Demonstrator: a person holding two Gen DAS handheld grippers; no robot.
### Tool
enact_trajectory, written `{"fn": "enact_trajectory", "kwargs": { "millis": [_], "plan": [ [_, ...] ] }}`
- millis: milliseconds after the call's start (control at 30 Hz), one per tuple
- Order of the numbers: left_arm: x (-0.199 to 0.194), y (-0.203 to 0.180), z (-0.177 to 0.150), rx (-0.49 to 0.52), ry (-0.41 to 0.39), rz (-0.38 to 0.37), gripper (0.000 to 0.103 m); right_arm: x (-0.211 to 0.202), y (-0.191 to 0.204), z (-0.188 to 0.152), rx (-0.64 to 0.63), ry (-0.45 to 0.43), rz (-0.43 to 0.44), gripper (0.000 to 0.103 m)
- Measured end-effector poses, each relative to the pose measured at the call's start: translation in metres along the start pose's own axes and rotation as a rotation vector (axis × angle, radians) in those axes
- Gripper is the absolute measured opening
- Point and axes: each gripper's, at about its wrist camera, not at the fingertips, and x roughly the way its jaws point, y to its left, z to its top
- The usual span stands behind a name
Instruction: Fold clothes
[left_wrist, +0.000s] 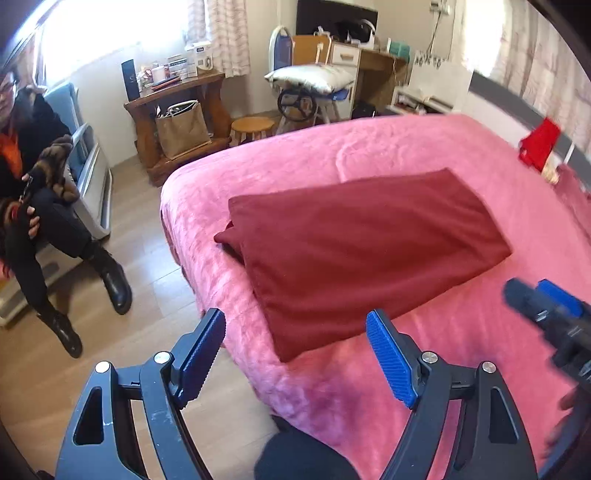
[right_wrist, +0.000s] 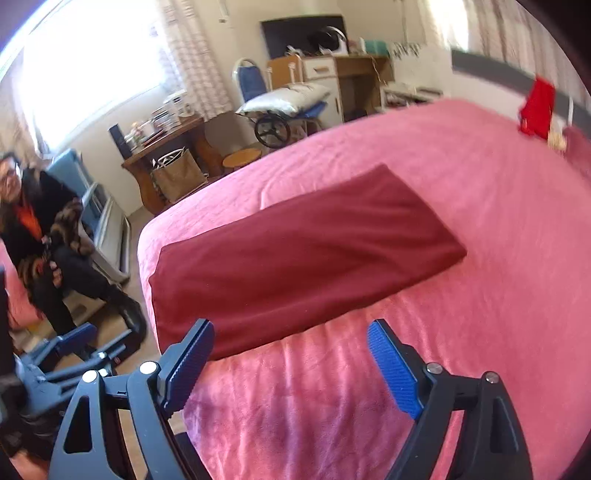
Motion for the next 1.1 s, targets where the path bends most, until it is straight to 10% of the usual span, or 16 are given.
{"fn": "enact_trajectory", "kwargs": {
  "millis": [1100],
  "plan": [
    [-0.042,0.01,0.019,-0.06,-0.068,0.091,0.08,-0.007,0.04,0.018,-0.052,-0.073,-0.143,0.087]
  ]
}}
